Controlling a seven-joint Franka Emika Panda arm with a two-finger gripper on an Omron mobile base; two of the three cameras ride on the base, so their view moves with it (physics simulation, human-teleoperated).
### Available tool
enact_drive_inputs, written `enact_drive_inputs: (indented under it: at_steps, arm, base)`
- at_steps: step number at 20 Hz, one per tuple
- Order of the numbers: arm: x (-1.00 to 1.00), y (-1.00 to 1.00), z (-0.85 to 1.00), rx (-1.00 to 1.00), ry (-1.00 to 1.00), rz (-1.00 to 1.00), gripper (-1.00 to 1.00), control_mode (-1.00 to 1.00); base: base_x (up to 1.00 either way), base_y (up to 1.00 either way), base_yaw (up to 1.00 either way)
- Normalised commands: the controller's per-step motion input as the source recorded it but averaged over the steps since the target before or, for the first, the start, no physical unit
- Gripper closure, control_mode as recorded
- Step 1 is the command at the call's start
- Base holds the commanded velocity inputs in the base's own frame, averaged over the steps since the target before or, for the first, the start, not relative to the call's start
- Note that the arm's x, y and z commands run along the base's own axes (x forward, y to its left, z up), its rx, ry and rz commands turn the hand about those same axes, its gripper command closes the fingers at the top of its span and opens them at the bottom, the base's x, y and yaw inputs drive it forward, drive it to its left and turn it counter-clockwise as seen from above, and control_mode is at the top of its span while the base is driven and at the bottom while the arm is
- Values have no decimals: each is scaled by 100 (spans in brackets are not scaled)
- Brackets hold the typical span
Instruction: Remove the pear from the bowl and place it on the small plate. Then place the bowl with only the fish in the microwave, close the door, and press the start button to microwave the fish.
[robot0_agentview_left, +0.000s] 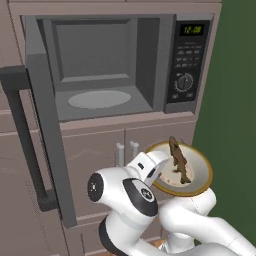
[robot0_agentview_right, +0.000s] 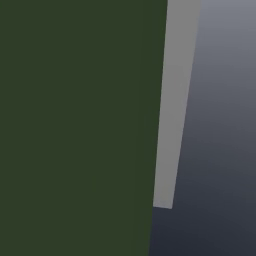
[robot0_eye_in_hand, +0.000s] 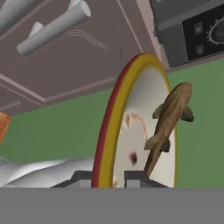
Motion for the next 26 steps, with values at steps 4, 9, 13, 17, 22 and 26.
enact_drive_inputs:
  at_steps: [4, 9, 13, 17, 22, 26]
  arm:
    - [0, 0, 0, 0, 0, 0, 100, 100]
    - [0, 0, 0, 0, 0, 0, 100, 100]
    - [0, 0, 0, 0, 0, 0, 100, 100]
    - [0, 0, 6, 0, -7, 20, 100, -100]
    - [26, 1, 53, 0, -3, 44, 100, -100]
    - [57, 15, 80, -6, 0, 26, 100, -100]
  base:
    - [9, 8, 0]
    - [20, 0, 0]
    - [15, 0, 0]
    - [0, 0, 0]
    - [0, 0, 0]
    - [0, 0, 0]
